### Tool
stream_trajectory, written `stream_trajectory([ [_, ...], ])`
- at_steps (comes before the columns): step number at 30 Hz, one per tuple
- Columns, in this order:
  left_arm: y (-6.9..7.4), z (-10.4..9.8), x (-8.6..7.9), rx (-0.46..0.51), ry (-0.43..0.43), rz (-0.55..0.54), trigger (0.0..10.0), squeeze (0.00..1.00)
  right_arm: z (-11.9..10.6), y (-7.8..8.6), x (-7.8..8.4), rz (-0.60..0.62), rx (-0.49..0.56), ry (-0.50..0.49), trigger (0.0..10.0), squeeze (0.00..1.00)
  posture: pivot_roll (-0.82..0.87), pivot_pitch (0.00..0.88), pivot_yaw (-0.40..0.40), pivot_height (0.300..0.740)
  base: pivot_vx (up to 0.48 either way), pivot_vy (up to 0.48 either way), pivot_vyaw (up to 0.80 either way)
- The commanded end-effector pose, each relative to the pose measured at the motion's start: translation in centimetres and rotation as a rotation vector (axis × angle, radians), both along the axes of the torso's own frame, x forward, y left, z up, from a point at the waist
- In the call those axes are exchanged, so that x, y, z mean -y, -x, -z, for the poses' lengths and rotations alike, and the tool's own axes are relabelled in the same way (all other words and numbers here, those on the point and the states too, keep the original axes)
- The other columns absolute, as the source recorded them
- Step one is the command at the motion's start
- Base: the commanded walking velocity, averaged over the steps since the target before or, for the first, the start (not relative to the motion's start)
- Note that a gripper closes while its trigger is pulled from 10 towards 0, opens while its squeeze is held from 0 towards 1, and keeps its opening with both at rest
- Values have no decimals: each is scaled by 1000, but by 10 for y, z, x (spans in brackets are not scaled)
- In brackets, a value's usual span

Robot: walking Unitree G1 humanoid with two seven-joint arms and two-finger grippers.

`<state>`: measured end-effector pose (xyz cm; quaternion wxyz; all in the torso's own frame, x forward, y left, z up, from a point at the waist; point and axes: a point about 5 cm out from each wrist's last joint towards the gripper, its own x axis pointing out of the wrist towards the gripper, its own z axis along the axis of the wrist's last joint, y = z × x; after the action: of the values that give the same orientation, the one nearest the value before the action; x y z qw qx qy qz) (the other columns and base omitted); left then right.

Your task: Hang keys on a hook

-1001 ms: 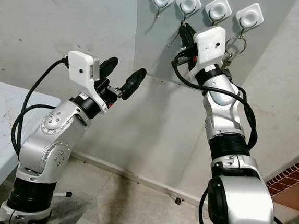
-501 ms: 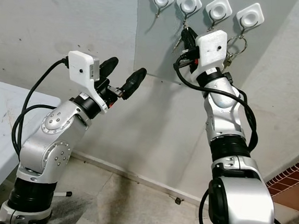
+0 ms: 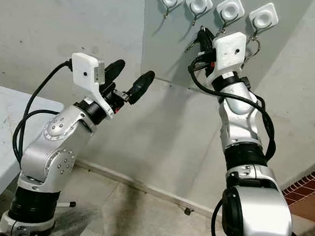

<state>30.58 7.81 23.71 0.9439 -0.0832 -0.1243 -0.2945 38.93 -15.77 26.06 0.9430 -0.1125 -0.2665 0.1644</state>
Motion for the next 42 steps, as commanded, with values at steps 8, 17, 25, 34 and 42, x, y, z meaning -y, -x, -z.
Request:
stream_trajectory([
  [8, 1, -6, 1, 15, 5, 0, 10000, 0, -17, 3, -6, -43, 75, 9, 10000, 0, 36, 67, -31, 740, 0, 0, 0],
  [17, 1, -6, 1, 13, 10, 1, 10000, 0, -24, 3, -10, -56, 105, 18, 10000, 0, 34, 70, -32, 740, 0, 0, 0],
  [25, 1, -6, 1, 12, 13, -2, 10000, 0, -28, 3, -13, -68, 118, 41, 10000, 0, 37, 68, -36, 740, 0, 0, 0],
  [34, 2, -6, 0, 8, 22, -3, 10000, 0, -25, 5, -16, -66, 141, 161, 10000, 0, 34, 70, -35, 740, 0, 0, 0],
  [42, 1, -6, 1, 3, 31, 1, 10000, 0, -23, 6, -16, -44, 155, 231, 10000, 0, 33, 70, -35, 740, 0, 0, 0],
])
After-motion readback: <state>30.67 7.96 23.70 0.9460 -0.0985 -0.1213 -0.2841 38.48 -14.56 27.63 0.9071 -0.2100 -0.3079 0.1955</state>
